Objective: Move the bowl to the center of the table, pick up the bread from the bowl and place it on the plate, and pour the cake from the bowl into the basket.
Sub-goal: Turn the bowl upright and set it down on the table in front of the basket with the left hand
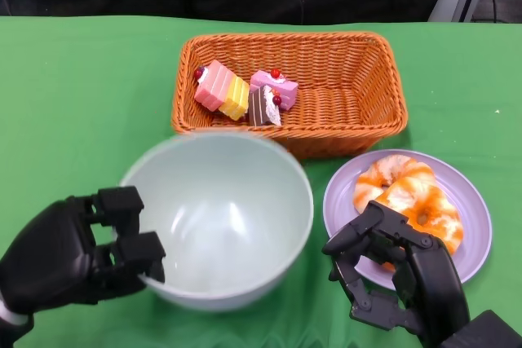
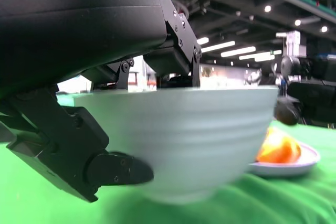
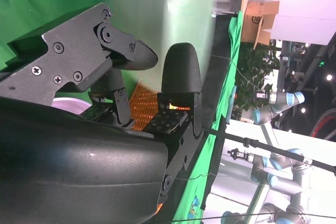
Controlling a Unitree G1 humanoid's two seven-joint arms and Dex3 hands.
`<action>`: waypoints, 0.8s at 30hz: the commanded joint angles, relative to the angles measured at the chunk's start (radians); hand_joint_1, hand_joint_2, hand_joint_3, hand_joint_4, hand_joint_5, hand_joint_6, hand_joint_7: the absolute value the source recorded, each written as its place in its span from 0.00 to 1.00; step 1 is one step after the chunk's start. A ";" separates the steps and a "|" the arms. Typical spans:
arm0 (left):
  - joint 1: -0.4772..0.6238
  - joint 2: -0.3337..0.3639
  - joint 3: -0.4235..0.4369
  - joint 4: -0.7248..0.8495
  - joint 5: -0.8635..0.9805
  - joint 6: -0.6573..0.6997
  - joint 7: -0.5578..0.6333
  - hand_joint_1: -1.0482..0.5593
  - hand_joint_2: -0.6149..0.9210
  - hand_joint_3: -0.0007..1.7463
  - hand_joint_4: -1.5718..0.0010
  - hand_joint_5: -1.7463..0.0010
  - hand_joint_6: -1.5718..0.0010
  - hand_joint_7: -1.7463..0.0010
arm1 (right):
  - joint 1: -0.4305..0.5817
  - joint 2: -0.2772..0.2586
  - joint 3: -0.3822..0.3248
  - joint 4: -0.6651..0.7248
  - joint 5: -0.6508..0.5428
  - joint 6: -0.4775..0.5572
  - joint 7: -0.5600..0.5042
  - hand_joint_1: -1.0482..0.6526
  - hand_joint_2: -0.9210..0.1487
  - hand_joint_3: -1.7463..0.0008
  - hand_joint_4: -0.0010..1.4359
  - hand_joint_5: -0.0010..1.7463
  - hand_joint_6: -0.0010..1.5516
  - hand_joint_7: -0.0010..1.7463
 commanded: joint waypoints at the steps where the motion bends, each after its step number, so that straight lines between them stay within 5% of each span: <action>1: 0.000 0.007 -0.020 0.021 -0.008 -0.004 0.039 0.65 0.97 0.03 0.56 0.00 0.58 0.09 | 0.003 -0.008 -0.010 -0.006 0.004 -0.005 -0.008 0.55 0.33 0.45 0.51 0.86 0.46 0.71; 4: 0.000 -0.006 -0.034 0.045 -0.018 -0.010 0.018 0.68 0.99 0.04 0.56 0.00 0.65 0.01 | 0.008 -0.006 -0.008 -0.013 0.007 0.002 -0.007 0.55 0.33 0.45 0.51 0.86 0.46 0.71; 11: -0.002 -0.031 -0.052 0.099 -0.037 -0.029 -0.037 0.68 0.98 0.04 0.55 0.00 0.62 0.00 | 0.016 -0.004 -0.004 -0.026 0.005 0.005 -0.008 0.55 0.33 0.45 0.51 0.86 0.46 0.71; 24: -0.016 -0.073 -0.082 0.116 -0.047 0.012 -0.084 0.63 0.94 0.08 0.55 0.06 0.54 0.19 | 0.016 0.002 -0.002 -0.025 0.001 0.001 -0.018 0.55 0.34 0.44 0.51 0.87 0.47 0.71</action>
